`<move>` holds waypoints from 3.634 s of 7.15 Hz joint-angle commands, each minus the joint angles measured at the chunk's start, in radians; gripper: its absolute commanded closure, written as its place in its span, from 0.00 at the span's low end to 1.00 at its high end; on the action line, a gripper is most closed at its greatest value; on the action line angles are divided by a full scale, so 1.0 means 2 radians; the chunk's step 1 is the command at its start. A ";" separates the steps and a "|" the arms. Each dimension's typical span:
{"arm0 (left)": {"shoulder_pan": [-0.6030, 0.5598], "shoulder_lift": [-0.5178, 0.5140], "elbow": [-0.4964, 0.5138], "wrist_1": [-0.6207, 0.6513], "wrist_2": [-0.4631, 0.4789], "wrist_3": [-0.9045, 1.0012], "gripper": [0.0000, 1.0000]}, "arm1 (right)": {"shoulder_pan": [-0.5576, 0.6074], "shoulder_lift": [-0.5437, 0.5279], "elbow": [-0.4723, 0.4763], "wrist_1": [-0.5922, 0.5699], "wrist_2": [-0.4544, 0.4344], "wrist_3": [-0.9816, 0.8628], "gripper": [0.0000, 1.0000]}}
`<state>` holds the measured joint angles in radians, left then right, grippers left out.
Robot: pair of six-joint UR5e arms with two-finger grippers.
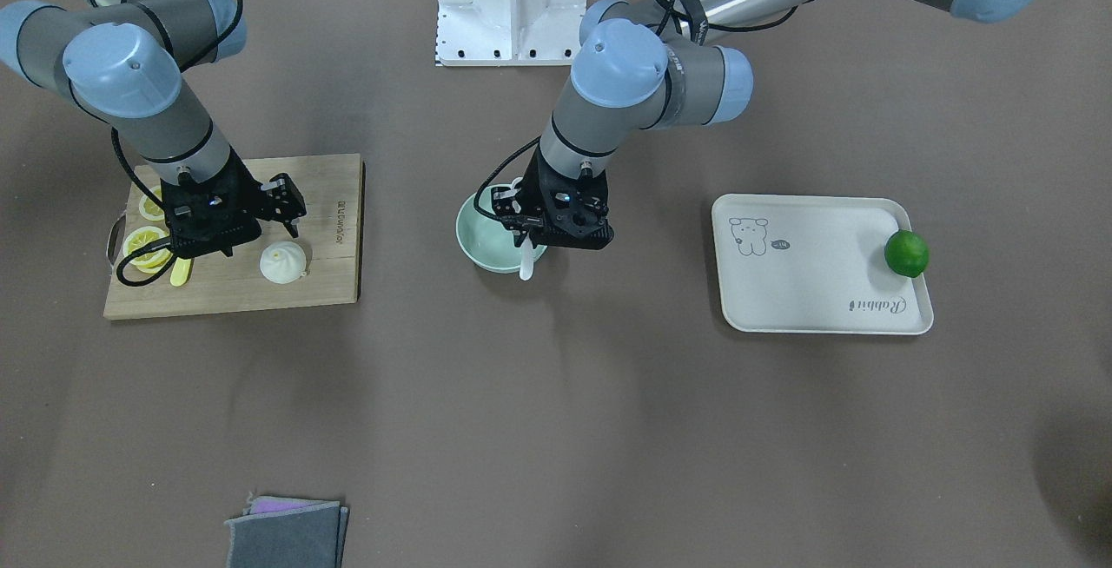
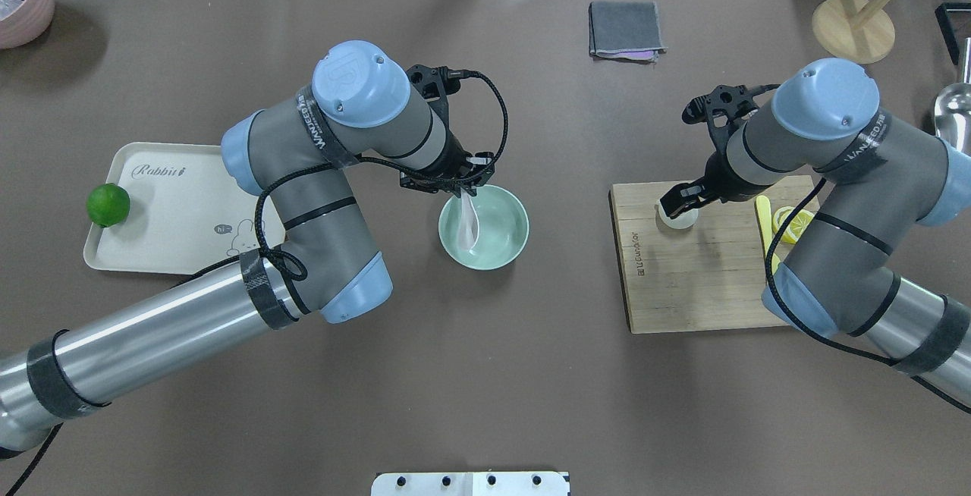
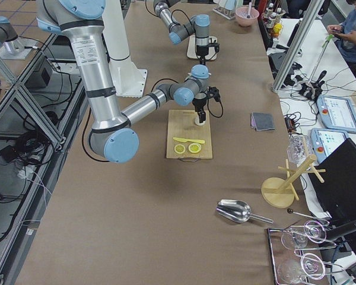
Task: Put spoon and bun in bowl
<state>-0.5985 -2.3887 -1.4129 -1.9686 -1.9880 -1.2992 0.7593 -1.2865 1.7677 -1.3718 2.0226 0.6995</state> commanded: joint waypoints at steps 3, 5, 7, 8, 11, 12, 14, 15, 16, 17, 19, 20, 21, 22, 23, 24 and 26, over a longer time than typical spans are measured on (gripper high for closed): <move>0.007 -0.008 0.007 -0.016 0.010 -0.029 0.03 | -0.007 0.007 -0.036 0.047 -0.003 0.006 0.19; 0.010 -0.006 0.005 -0.017 0.031 -0.029 0.02 | -0.011 0.007 -0.037 0.047 -0.002 0.031 0.99; 0.006 -0.001 -0.011 -0.014 0.031 -0.028 0.02 | -0.011 0.007 -0.036 0.047 0.001 0.026 1.00; -0.010 0.017 -0.039 -0.008 0.025 -0.026 0.02 | -0.008 0.013 -0.029 0.047 0.002 0.030 1.00; -0.099 0.204 -0.191 -0.007 -0.084 0.087 0.02 | -0.027 0.100 -0.025 0.041 -0.005 0.137 1.00; -0.138 0.250 -0.195 -0.008 -0.113 0.158 0.02 | -0.049 0.127 -0.025 0.041 -0.029 0.175 1.00; -0.206 0.319 -0.196 -0.011 -0.165 0.286 0.02 | -0.105 0.169 -0.029 0.036 -0.092 0.234 1.00; -0.215 0.330 -0.199 -0.012 -0.169 0.301 0.02 | -0.118 0.173 -0.029 0.036 -0.103 0.235 0.96; -0.217 0.333 -0.200 -0.012 -0.168 0.301 0.02 | -0.128 0.173 -0.033 0.039 -0.112 0.247 0.57; -0.217 0.334 -0.202 -0.012 -0.167 0.301 0.02 | -0.136 0.172 -0.036 0.042 -0.114 0.247 0.01; -0.217 0.337 -0.201 -0.011 -0.166 0.301 0.02 | -0.137 0.169 -0.030 0.044 -0.112 0.239 0.00; -0.217 0.338 -0.200 -0.011 -0.165 0.301 0.02 | -0.137 0.159 -0.017 0.044 -0.109 0.239 0.00; -0.217 0.345 -0.202 -0.011 -0.163 0.301 0.02 | -0.136 0.147 -0.006 0.043 -0.109 0.239 0.00; -0.218 0.351 -0.202 -0.011 -0.164 0.302 0.02 | -0.127 0.143 0.003 0.039 -0.107 0.239 0.00; -0.222 0.357 -0.202 -0.012 -0.162 0.305 0.02 | -0.102 0.103 0.032 0.039 -0.081 0.237 0.00; -0.225 0.362 -0.202 -0.011 -0.159 0.323 0.02 | -0.056 0.055 0.060 0.038 -0.035 0.217 0.00; -0.268 0.406 -0.194 -0.008 -0.159 0.435 0.02 | 0.043 -0.031 0.068 0.038 0.038 0.080 0.00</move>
<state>-1.0835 -1.6287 -1.8102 -1.9892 -2.3066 -0.5607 0.7276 -1.2383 1.8904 -1.2957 2.0109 1.0250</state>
